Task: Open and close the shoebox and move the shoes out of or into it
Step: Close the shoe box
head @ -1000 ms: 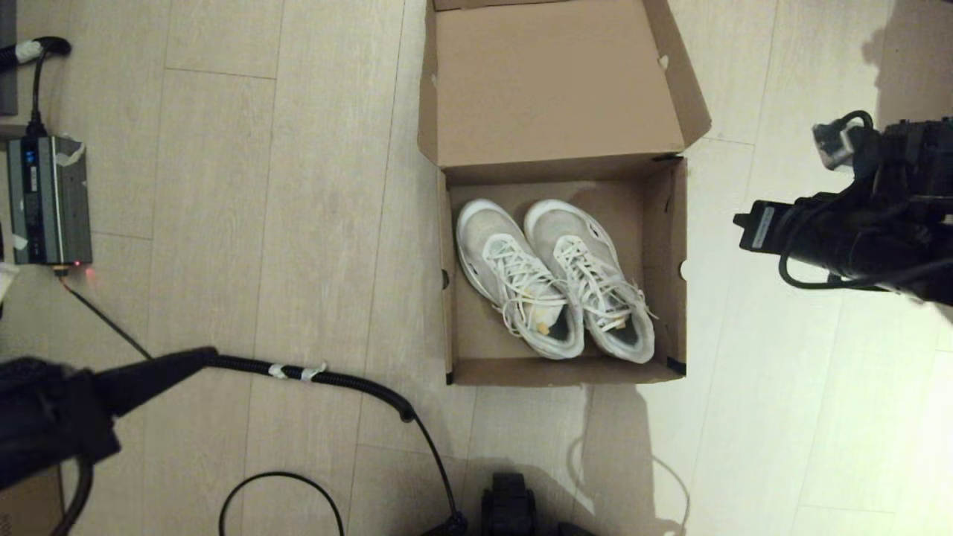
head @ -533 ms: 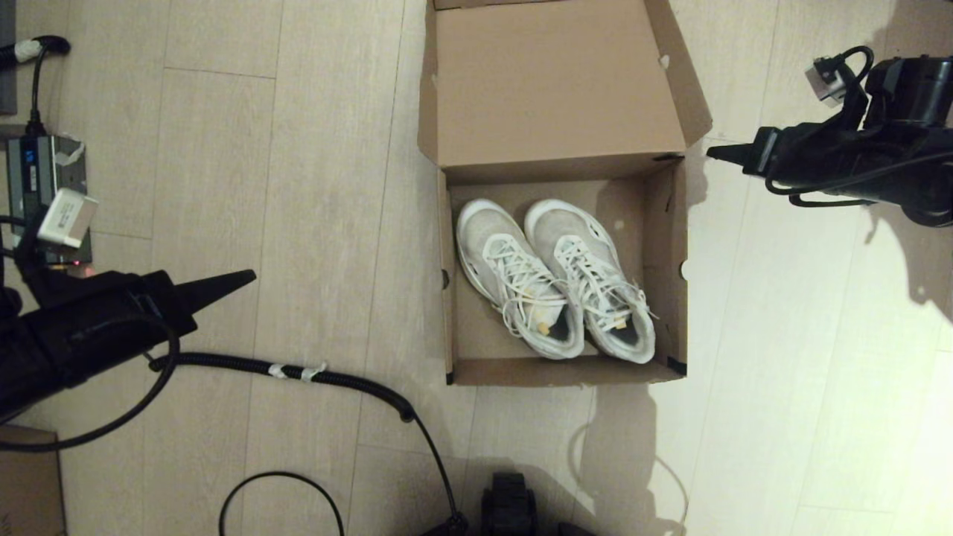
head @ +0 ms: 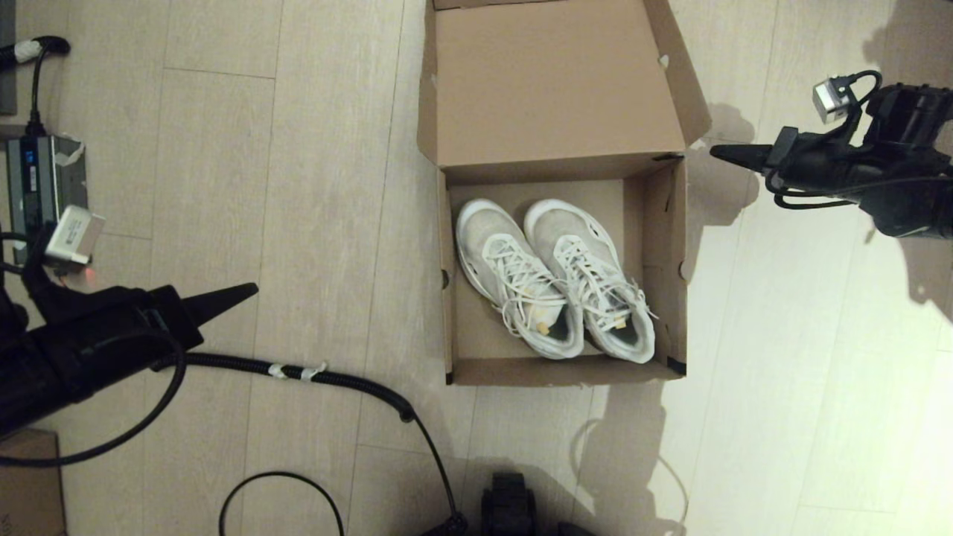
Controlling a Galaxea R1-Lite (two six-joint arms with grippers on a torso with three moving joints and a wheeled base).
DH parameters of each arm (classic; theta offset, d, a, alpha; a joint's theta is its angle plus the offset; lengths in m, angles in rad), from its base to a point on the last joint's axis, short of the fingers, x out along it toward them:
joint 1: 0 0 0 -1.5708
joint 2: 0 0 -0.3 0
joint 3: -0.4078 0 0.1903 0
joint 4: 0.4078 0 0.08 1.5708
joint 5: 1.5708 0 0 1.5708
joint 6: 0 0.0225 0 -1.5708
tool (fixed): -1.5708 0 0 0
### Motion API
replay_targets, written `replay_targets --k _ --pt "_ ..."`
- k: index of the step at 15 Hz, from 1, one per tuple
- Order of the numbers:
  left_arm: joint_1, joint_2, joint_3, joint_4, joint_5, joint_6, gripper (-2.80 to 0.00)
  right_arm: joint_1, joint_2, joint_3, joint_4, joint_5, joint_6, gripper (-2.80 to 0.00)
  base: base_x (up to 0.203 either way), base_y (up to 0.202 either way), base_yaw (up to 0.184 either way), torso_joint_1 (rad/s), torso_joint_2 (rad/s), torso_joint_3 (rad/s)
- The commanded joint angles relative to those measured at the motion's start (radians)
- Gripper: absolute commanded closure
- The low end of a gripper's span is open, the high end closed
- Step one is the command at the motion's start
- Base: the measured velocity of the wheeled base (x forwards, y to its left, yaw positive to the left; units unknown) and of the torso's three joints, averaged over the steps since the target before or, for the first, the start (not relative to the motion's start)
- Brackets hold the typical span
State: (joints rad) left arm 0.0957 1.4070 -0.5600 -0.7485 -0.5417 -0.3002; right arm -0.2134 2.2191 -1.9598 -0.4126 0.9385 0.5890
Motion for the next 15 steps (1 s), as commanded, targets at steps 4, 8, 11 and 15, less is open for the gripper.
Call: replay_targets --k 4,8,11,15 --pt "0.001 -0.031 0.016 -0.001 -0.003 -0.002 0.00 0.047 0.059 -0.005 -0.225 -0.013 0.223 0.00 0.000 0.000 0.000 0.000 0.00 0.000" --pt "-0.014 -0.035 0.033 -0.008 0.015 -0.003 0.00 0.144 0.068 -0.001 -0.224 -0.155 0.171 0.00 0.000 0.000 0.000 0.000 0.00 0.000" --pt "-0.013 -0.065 0.040 -0.002 0.017 -0.003 0.00 0.167 0.078 -0.002 -0.222 -0.161 0.159 0.00 0.000 0.000 0.000 0.000 0.00 0.000" --pt "-0.014 -0.076 0.056 -0.001 0.018 -0.002 0.00 0.179 0.075 0.011 -0.225 -0.149 0.159 0.00 0.000 0.000 0.000 0.000 0.00 0.000"
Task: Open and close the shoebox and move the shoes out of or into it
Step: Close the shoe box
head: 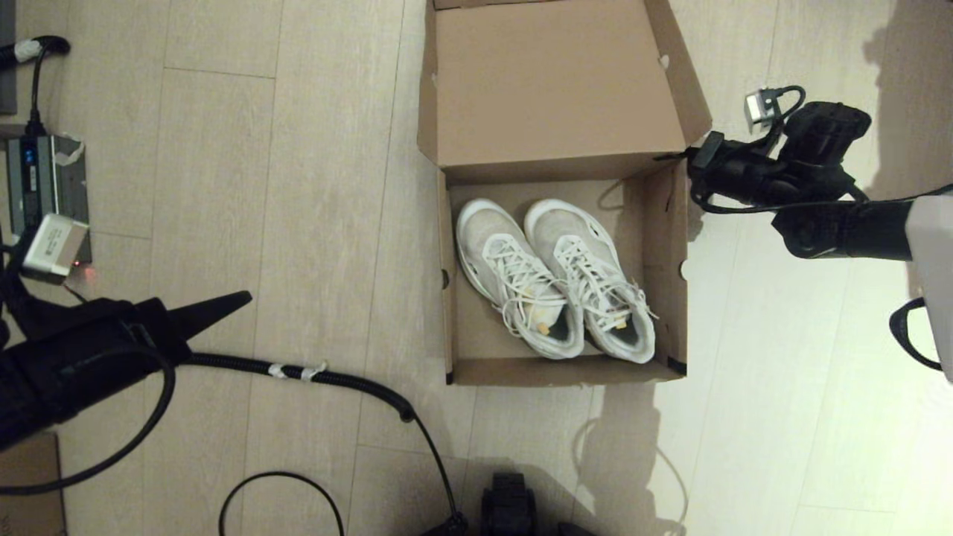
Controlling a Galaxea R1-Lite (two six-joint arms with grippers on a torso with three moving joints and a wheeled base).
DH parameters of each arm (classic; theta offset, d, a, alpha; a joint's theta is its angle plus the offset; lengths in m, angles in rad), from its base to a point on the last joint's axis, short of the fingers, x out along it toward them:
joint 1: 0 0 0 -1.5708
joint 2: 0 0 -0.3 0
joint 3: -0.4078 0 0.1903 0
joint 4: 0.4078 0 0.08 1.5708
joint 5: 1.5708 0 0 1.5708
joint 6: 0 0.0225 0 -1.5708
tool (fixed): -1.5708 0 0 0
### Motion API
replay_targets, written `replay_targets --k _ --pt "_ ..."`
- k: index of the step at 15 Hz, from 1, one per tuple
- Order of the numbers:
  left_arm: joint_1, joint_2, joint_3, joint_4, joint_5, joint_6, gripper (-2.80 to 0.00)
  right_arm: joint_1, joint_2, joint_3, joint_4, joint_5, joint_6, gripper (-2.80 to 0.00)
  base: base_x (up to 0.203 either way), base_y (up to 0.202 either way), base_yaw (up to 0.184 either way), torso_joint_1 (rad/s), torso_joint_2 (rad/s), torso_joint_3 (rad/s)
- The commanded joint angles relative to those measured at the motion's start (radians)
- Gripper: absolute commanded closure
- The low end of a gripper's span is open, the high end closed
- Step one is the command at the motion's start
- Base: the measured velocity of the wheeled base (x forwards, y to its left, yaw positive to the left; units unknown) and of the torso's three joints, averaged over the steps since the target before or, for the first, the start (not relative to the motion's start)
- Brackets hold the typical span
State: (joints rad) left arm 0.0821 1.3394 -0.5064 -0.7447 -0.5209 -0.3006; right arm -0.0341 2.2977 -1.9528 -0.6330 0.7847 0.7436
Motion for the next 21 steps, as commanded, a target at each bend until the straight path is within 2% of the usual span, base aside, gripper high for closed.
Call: replay_targets --k 1,3,10,13,17,18,21 --pt "-0.001 -0.006 0.003 -0.005 -0.004 -0.002 0.00 -0.004 -0.031 0.020 -0.001 0.016 0.006 0.00 0.000 0.000 0.000 0.000 0.00 0.000" --pt "-0.001 0.005 -0.011 -0.008 -0.004 -0.002 0.00 -0.016 -0.071 0.075 0.000 0.089 0.009 0.00 0.000 0.000 0.000 0.000 0.00 0.000" --pt "0.001 0.061 -0.054 -0.013 -0.009 -0.005 0.00 -0.008 -0.179 0.314 -0.009 0.132 -0.010 0.00 0.000 0.000 0.000 0.000 0.00 0.000" --pt "0.000 0.159 -0.152 -0.013 -0.012 -0.005 0.00 -0.007 -0.250 0.485 -0.008 0.141 -0.074 0.00 0.000 0.000 0.000 0.000 0.00 0.000" --pt "-0.033 0.320 -0.297 -0.013 -0.013 -0.005 0.00 -0.010 -0.332 0.712 -0.003 0.135 -0.234 0.00 0.000 0.000 0.000 0.000 0.00 0.000" --pt "-0.051 0.372 -0.340 -0.014 -0.013 -0.006 0.00 -0.012 -0.345 0.749 -0.002 0.110 -0.287 0.00 0.000 0.000 0.000 0.000 0.00 0.000" --pt "-0.099 0.577 -0.516 -0.082 -0.017 -0.009 0.00 -0.012 -0.352 0.807 -0.002 -0.094 -0.472 0.00 0.000 0.000 0.000 0.000 0.00 0.000"
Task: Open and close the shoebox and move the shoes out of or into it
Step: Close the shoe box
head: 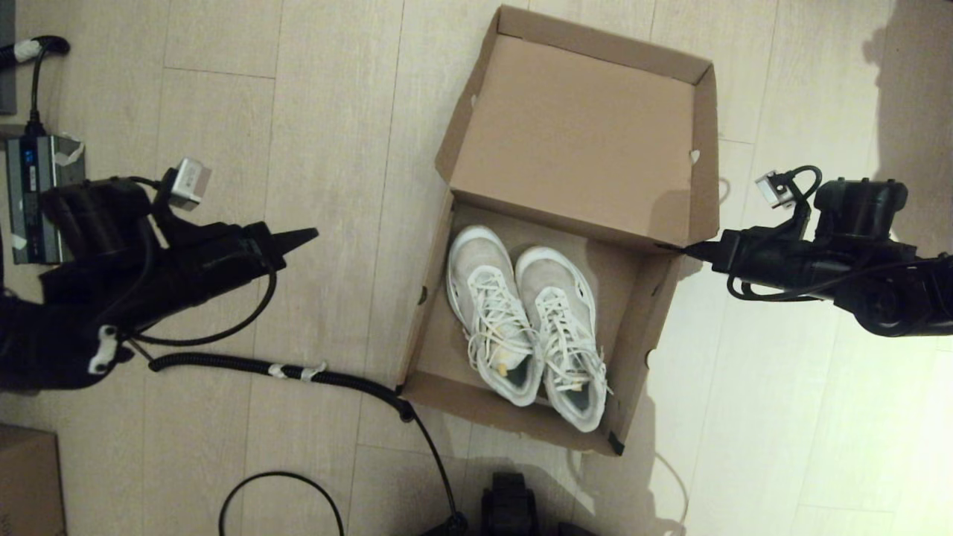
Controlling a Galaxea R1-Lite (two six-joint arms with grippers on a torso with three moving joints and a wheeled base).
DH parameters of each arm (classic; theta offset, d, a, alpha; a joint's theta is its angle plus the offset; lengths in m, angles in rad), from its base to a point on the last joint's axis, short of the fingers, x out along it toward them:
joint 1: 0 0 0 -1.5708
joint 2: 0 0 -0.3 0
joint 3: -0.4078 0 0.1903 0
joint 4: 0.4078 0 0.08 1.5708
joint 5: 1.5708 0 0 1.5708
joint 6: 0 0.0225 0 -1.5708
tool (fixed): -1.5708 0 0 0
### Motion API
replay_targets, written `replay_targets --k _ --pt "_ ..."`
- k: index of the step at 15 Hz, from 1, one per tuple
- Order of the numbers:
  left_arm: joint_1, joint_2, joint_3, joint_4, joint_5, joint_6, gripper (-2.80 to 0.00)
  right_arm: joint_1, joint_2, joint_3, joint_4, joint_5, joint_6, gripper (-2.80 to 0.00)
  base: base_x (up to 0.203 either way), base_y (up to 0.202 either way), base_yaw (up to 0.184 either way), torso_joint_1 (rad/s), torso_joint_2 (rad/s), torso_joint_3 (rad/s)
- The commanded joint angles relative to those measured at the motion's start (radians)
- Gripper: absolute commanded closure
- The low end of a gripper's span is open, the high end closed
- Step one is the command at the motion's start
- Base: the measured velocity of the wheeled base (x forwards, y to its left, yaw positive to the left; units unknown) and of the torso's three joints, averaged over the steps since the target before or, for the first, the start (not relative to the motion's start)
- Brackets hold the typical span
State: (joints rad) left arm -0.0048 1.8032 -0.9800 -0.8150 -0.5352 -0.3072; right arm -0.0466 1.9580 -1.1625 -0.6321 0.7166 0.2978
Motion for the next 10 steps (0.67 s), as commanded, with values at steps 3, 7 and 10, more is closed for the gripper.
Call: replay_targets --k 3,7,10 --pt "-0.052 0.283 -0.267 -0.145 -0.011 -0.028 0.00 0.001 -0.017 0.025 -0.003 -0.153 -0.081 0.00 0.000 0.000 0.000 0.000 0.00 0.000" --pt "-0.090 0.366 -0.479 -0.189 -0.042 -0.175 0.00 0.006 -0.093 0.056 -0.001 -0.249 -0.123 0.00 0.000 0.000 0.000 0.000 0.00 0.000" --pt "-0.113 0.459 -0.653 -0.203 -0.048 -0.256 0.00 0.023 -0.154 0.108 -0.001 -0.309 -0.165 0.00 0.000 0.000 0.000 0.000 0.00 0.000"
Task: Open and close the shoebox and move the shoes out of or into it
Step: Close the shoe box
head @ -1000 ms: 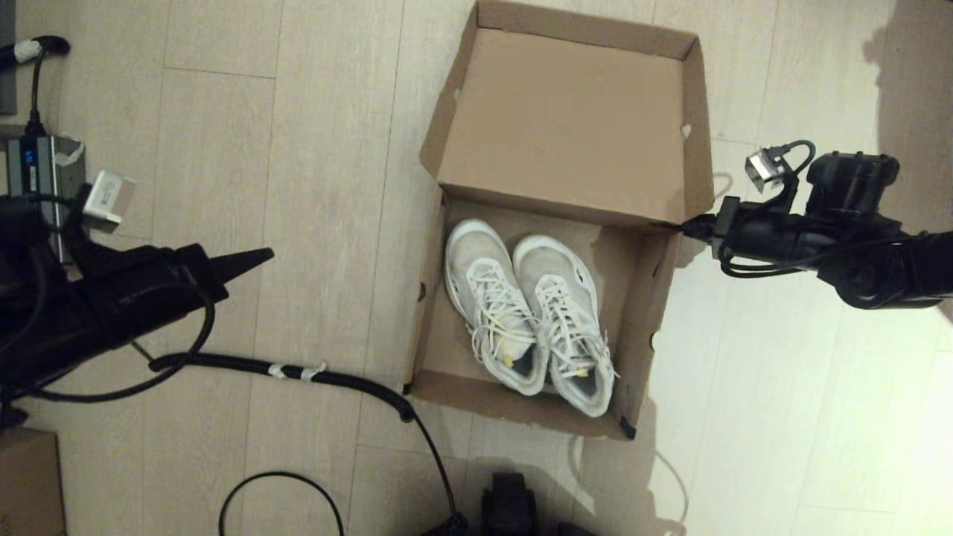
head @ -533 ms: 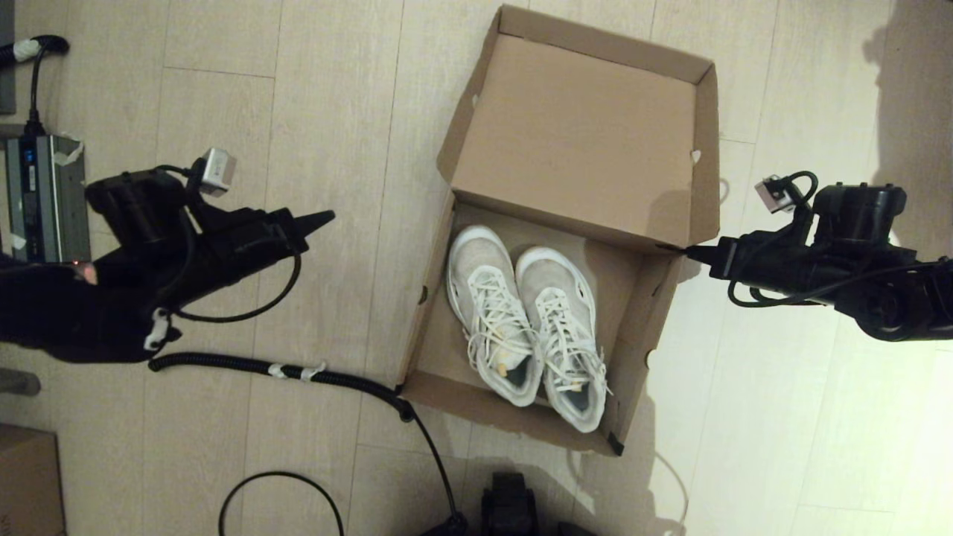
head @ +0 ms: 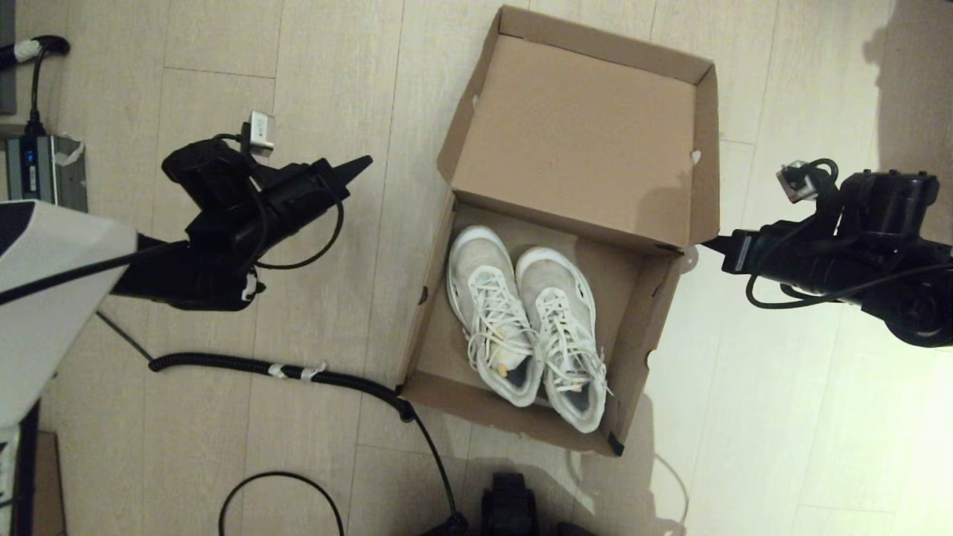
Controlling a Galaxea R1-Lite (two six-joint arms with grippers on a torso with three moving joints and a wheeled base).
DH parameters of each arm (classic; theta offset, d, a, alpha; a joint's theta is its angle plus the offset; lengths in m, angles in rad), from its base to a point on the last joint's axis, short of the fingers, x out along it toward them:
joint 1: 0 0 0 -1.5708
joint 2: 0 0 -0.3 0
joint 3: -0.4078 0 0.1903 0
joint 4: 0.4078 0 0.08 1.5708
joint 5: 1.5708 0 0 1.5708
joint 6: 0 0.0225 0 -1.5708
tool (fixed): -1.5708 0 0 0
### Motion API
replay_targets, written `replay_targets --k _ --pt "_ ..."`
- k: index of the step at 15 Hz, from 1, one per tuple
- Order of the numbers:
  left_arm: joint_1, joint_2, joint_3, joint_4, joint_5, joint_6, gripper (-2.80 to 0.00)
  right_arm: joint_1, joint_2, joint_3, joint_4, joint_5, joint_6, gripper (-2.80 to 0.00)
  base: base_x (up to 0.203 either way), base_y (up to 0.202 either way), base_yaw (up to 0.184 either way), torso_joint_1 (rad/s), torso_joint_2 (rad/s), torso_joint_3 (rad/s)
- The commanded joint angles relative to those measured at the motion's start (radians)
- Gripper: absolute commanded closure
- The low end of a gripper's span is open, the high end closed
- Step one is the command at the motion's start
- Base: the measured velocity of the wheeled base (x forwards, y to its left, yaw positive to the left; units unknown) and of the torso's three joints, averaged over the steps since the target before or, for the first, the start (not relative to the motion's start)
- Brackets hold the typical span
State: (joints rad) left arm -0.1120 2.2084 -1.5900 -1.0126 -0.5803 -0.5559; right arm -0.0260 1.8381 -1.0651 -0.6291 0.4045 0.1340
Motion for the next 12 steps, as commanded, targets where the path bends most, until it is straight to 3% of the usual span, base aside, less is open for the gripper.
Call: replay_targets --k 1,4,5,10,12 --pt "-0.018 0.073 -0.086 -0.014 -0.004 -0.057 0.00 0.007 -0.044 0.023 -0.003 -0.006 0.002 0.00 0.000 0.000 0.000 0.000 0.00 0.000" --pt "-0.063 0.115 -0.175 -0.112 -0.004 -0.249 0.00 0.052 -0.051 0.042 -0.001 -0.084 0.001 0.00 0.000 0.000 0.000 0.000 0.00 0.000" --pt "-0.081 0.121 -0.197 -0.124 -0.004 -0.281 0.00 0.067 -0.051 0.046 -0.001 -0.088 0.001 0.00 0.000 0.000 0.000 0.000 0.00 0.000" --pt "-0.156 0.154 -0.208 -0.126 -0.001 -0.286 0.00 0.097 -0.049 0.048 -0.003 -0.130 0.000 0.00 0.000 0.000 0.000 0.000 0.00 0.000" --pt "-0.171 0.186 -0.208 -0.127 -0.001 -0.241 0.00 0.097 -0.049 0.048 -0.006 -0.138 0.000 0.00 0.000 0.000 0.000 0.000 0.00 0.000"
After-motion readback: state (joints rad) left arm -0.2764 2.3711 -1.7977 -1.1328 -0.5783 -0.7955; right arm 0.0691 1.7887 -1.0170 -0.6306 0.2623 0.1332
